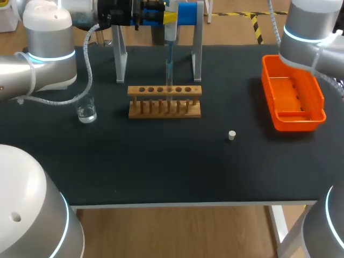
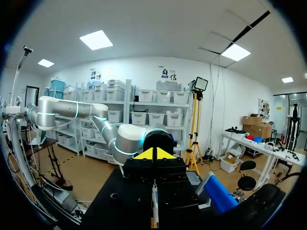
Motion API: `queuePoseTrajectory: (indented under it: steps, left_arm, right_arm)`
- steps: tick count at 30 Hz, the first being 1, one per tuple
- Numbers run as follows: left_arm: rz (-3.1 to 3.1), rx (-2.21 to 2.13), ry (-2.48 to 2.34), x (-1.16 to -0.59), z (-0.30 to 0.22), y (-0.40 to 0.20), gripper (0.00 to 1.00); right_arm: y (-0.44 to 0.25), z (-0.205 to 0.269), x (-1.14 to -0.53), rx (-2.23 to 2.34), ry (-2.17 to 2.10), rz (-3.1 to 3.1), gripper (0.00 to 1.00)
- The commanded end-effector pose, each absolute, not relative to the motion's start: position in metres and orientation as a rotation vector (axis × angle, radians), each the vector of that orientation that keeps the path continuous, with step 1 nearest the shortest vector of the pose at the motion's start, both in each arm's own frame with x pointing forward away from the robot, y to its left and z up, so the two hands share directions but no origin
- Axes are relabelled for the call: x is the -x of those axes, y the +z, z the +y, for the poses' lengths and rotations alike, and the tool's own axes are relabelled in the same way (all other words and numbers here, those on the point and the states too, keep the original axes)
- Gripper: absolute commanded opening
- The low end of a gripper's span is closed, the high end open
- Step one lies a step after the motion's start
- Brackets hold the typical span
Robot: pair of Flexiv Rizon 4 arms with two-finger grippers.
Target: Invert the test tube, pick up the pipette, mount the tip to pipette, aspirate from beaker and dispense into the tube, eject the tip, return the pipette, and cap with the stopper.
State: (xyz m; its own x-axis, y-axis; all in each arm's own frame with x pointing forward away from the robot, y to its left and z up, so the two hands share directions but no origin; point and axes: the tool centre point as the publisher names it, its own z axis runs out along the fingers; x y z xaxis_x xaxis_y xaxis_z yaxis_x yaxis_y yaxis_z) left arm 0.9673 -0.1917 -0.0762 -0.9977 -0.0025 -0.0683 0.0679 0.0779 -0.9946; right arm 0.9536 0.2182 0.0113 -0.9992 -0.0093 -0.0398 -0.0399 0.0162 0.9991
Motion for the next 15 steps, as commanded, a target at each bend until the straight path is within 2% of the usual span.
queuePoseTrajectory:
  steps: [1, 15]
  left_arm:
    - [2.269, -0.071, -2.098, -0.9679, -0.1913, -0.0759, 0.00]
    - [2.269, -0.071, -2.098, -0.9679, -0.1913, -0.0759, 0.00]
  right_arm:
    - [0.0090, 0.2248, -0.9557, 0.054, 2.197, 2.231, 0.00]
    - [0.0017, 0.2337, -0.9548, 0.051, 2.200, 2.260, 0.00]
